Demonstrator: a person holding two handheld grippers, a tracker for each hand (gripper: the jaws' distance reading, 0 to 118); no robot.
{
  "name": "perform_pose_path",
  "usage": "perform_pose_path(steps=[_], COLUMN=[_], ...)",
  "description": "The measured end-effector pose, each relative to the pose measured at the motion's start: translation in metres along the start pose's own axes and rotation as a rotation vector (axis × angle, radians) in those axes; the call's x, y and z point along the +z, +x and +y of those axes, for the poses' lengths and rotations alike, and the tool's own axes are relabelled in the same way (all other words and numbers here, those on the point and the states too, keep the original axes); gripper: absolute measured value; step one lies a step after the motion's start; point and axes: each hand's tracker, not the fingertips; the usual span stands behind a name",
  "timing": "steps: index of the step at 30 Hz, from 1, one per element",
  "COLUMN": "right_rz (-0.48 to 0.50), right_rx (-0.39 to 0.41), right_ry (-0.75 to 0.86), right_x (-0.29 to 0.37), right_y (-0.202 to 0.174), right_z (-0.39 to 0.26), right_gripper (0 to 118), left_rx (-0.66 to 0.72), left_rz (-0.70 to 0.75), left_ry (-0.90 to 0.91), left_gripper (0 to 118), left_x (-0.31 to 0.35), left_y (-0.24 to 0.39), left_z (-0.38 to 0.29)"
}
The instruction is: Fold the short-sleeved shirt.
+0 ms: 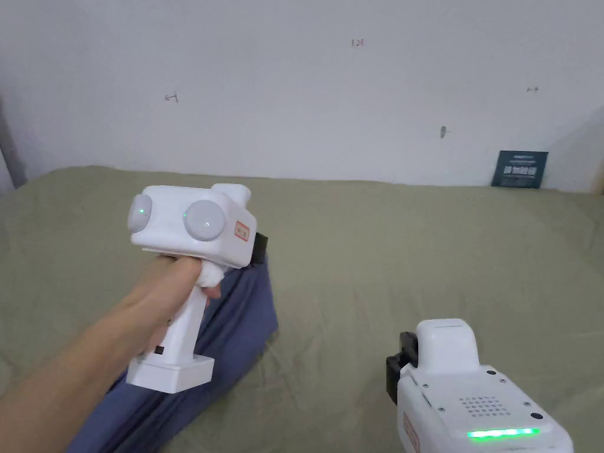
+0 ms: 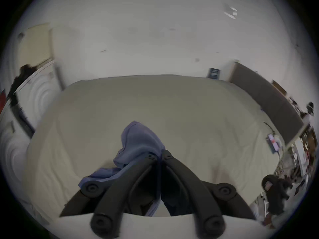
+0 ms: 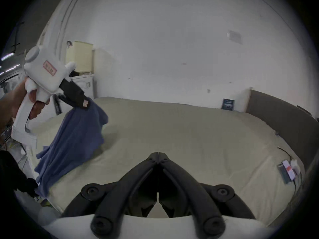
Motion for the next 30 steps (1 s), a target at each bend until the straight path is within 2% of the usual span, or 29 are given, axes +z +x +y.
perform_pose_path(steps=[2,7,9,12,15,19,20,21,22,23,24,27,28,30], right_rz=[-0.054,-0.148,-0.183,-0.206,-0.215,-0.214,-0.215,-0.213,-0.207,-0.205,-0.203,-0.198,-0.192,-0.184], right_rx=[-0.013,-0.049,-0.053,-0.069,-0.073,-0.084,-0.085,-0.086,-0.09,-0.092,-0.091,-0.086,-0.087,-0.081], right_ry=[-0.007,-0.029,-0.042,-0.071,-0.103,-0.13,-0.131,-0.133,-0.132,-0.13,-0.128,-0.116,-0.114,-0.105], right_x=[0.005,0.01,0.009,0.002,-0.009,-0.019,-0.021,-0.022,-0.022,-0.022,-0.021,-0.017,-0.016,-0.016], right_y=[0.023,0.071,0.087,0.102,0.11,0.115,0.114,0.114,0.113,0.111,0.11,0.107,0.106,0.103], right_z=[-0.004,-0.015,-0.022,-0.031,-0.043,-0.051,-0.052,-0.052,-0.051,-0.051,-0.05,-0.046,-0.045,-0.043], right_gripper=[0,0,0,0,0,0,0,0,0,0,0,0,0,0], left_rx=[-0.052,-0.079,-0.101,-0.116,-0.116,-0.108,-0.104,-0.109,-0.115,-0.121,-0.12,-0.124,-0.118,-0.079], left_rz=[-0.061,-0.241,-0.289,-0.29,-0.226,-0.227,-0.225,-0.219,-0.2,-0.185,-0.189,-0.131,-0.113,-0.098], left_ry=[-0.003,-0.059,-0.124,-0.202,-0.272,-0.282,-0.277,-0.266,-0.252,-0.247,-0.243,-0.131,-0.108,-0.018], left_gripper=[2,2,2,2,2,3,7,21,68,103,118,107,100,79], left_x=[-0.017,-0.076,-0.121,-0.168,-0.215,-0.227,-0.227,-0.22,-0.218,-0.217,-0.216,-0.177,-0.163,-0.126], left_y=[0.041,0.135,0.161,0.178,0.179,0.169,0.166,0.168,0.166,0.165,0.161,0.154,0.148,0.124], left_z=[0.008,0.009,0.002,-0.022,-0.046,-0.056,-0.055,-0.056,-0.056,-0.055,-0.057,-0.055,-0.056,-0.068])
